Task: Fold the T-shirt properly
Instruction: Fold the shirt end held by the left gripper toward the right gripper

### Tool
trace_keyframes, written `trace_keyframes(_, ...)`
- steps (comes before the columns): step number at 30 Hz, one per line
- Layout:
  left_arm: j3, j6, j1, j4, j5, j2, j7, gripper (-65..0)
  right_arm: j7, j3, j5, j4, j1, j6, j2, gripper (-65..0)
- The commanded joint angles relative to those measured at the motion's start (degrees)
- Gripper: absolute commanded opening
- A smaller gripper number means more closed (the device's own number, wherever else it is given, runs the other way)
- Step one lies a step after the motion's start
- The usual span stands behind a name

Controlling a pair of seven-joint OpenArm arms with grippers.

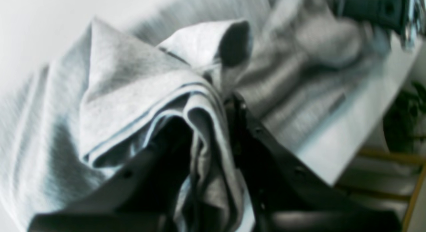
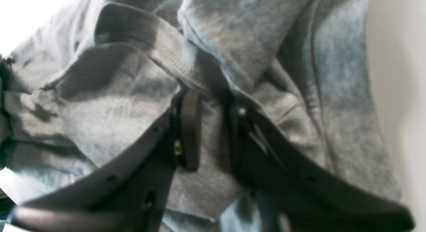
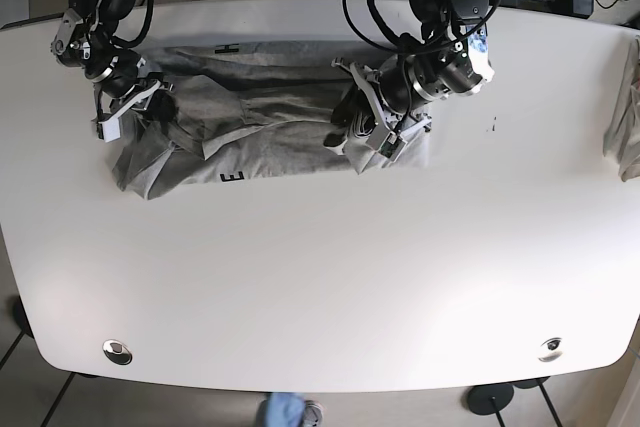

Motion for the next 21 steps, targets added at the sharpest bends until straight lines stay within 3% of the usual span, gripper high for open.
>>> trace_keyframes(1,0.22,-0.28,-1.52,-0.40,-0.63,0.44,-1.10,-62.1,-1.14,-0.03,-0.80,0.31,0.09,-0.08,0.70,-52.0)
trace_keyframes(4,0.83,-0.28,-3.01,-2.34,-0.98,0.44,-1.10,-60.1,-1.31,-0.03,-0.80,0.31,0.09,-0.08,0.70,-52.0)
trace_keyframes(7,3.82,-0.28,-3.72,-3.66,-0.98,0.44,-1.02,-42.6,-1.31,-0.12,-0.80,0.31,0.09,-0.08,0.70,-52.0)
trace_keyframes(8,5.14,1.88,-3.72,-3.48,-0.98,0.44,-0.93,-34.7,-1.31,-0.12,-0.80,0.31,0.09,-0.08,0.70,-52.0)
trace_keyframes(10,8.57,5.04,-3.72,-3.30,-0.98,0.44,-0.84,-29.2,-1.31,-0.12,-0.80,0.31,0.09,-0.08,0.70,-52.0)
trace_keyframes(15,17.97,6.36,-3.63,3.73,-1.07,-0.69,-1.02,-28.9,-1.31,-2.75,-0.89,0.31,0.09,-0.16,1.40,-52.0)
trace_keyframes(19,16.74,6.27,-3.36,6.89,-1.07,-0.95,-1.02,-29.0,-1.31,-4.25,-0.80,0.40,0.09,-0.16,1.75,-52.0)
trace_keyframes(21,13.05,6.27,-3.36,6.89,-1.07,-4.03,-1.02,-29.2,-1.31,-4.42,-0.45,0.57,0.09,-0.08,1.66,-52.0)
